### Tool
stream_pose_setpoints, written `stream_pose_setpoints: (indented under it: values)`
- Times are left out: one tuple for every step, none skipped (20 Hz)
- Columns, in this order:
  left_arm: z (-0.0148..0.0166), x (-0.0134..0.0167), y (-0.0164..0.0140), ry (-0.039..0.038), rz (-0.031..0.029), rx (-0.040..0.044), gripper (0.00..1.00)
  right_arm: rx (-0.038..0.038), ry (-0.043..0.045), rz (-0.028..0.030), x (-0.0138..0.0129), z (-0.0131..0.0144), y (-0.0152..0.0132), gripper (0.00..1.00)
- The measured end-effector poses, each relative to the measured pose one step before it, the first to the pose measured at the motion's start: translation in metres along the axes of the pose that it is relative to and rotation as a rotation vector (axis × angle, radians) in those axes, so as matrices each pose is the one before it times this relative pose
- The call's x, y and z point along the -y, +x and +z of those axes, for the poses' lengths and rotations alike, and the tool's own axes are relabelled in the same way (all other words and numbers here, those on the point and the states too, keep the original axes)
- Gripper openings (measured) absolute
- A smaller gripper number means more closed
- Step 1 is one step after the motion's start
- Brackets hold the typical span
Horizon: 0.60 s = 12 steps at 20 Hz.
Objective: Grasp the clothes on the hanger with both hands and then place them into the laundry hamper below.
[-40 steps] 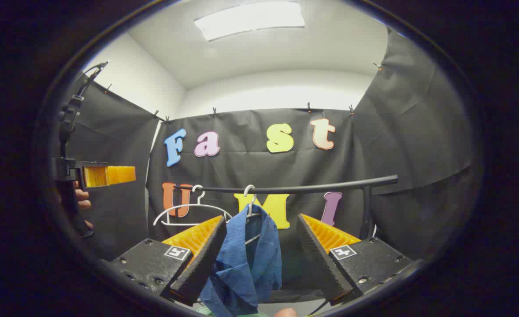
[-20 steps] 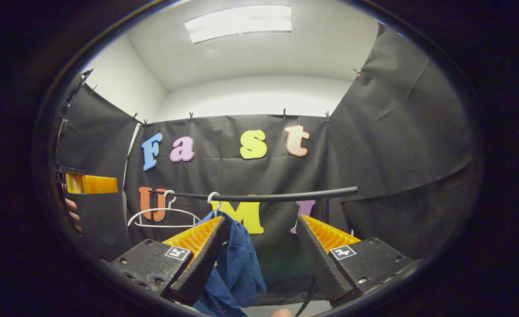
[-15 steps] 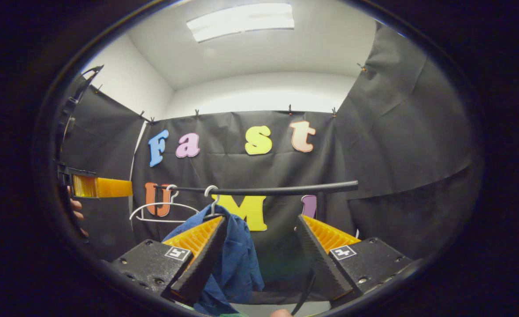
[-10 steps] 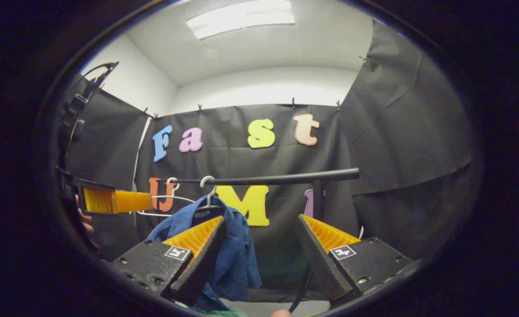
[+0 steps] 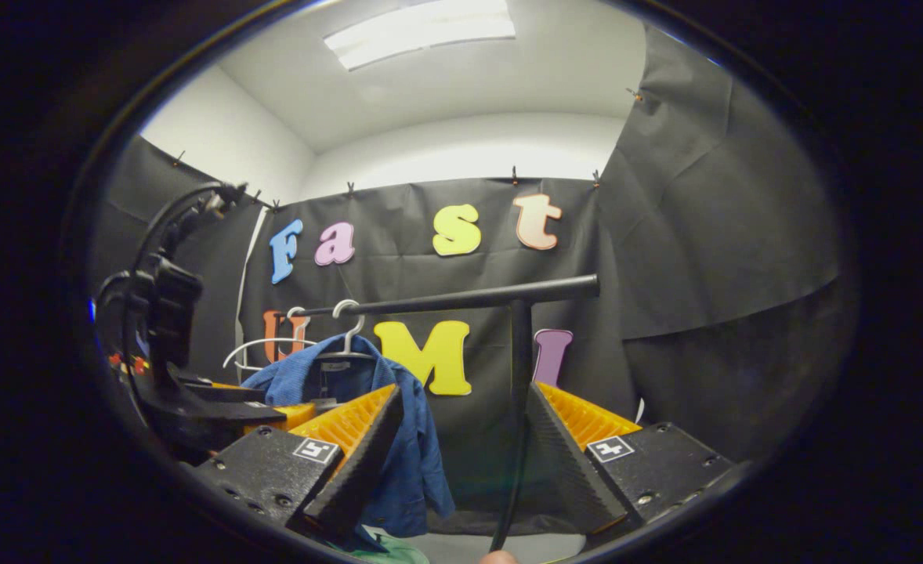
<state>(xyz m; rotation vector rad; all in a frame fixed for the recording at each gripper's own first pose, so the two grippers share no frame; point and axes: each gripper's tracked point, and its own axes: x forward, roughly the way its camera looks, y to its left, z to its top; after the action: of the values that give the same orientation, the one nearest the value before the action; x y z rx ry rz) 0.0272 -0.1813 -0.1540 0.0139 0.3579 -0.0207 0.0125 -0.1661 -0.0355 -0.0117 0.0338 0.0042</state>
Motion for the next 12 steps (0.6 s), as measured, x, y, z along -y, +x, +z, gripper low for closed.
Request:
stream_pose_setpoints:
  values:
    - [-0.00645, -0.00872, 0.00612, 0.00124, 0.03107, -0.01917, 0.97, 0.0024, -0.00197, -0.00082, 0.00035, 0.00052, -0.00123, 0.99]
    - [-0.00656, -0.00837, 0.00581, -0.0004, 0.02422, -0.01784, 0.98, -0.00188, -0.00192, -0.00278, -0.00113, -0.00083, 0.00011, 0.99]
    - [-0.00255, -0.00336, 0.00573, 0.00378, 0.01171, -0.00399, 0.97, -0.00243, -0.00029, 0.0045, -0.00215, -0.0005, -0.00071, 1.0]
    - [0.00101, -0.00503, 0.00538, 0.01273, 0.01371, 0.00529, 0.94, -0.00455, 0.00113, 0.00073, -0.00483, -0.00235, 0.00074, 0.99]
    - [0.00267, -0.00456, 0.00332, 0.0128, 0.01009, 0.01435, 0.91, -0.00505, 0.00181, 0.00118, -0.0036, -0.00217, 0.00137, 1.0]
    - [0.00288, -0.00591, 0.00529, 0.01404, 0.00605, 0.01096, 0.94, -0.00384, 0.00378, -0.00271, -0.00491, -0.00266, 0.00155, 0.99]
    - [0.00125, -0.00639, 0.00679, 0.009, 0.00433, 0.00686, 0.96, -0.0064, 0.00369, -0.00426, -0.00556, -0.0025, 0.00198, 0.99]
    - [-0.00127, -0.00503, 0.00682, 0.00256, 0.00634, -0.00134, 0.94, -0.00856, 0.00502, -0.00224, -0.0071, -0.0054, 0.00206, 0.99]
    - [-0.00152, -0.00454, 0.0052, -0.00081, 0.00898, 0.00302, 0.96, -0.00775, 0.00329, 0.00314, -0.00922, -0.00417, 0.0018, 1.0]
    - [-0.00094, -0.006, 0.00433, -0.00021, 0.01458, 0.00485, 0.94, 0.00036, 0.00171, 0.00571, -0.01063, -0.00225, 0.00215, 0.99]
    - [-0.0014, -0.00693, 0.003, -0.00053, 0.01703, 0.00618, 0.94, -0.00454, -0.00635, -0.00027, -0.00834, -0.00281, 0.00373, 0.99]
    - [-0.00105, -0.00605, 0.00501, -0.00119, 0.01011, 0.00437, 0.96, -0.00061, -0.00965, 0.00051, -0.00851, -0.00383, 0.00536, 1.0]
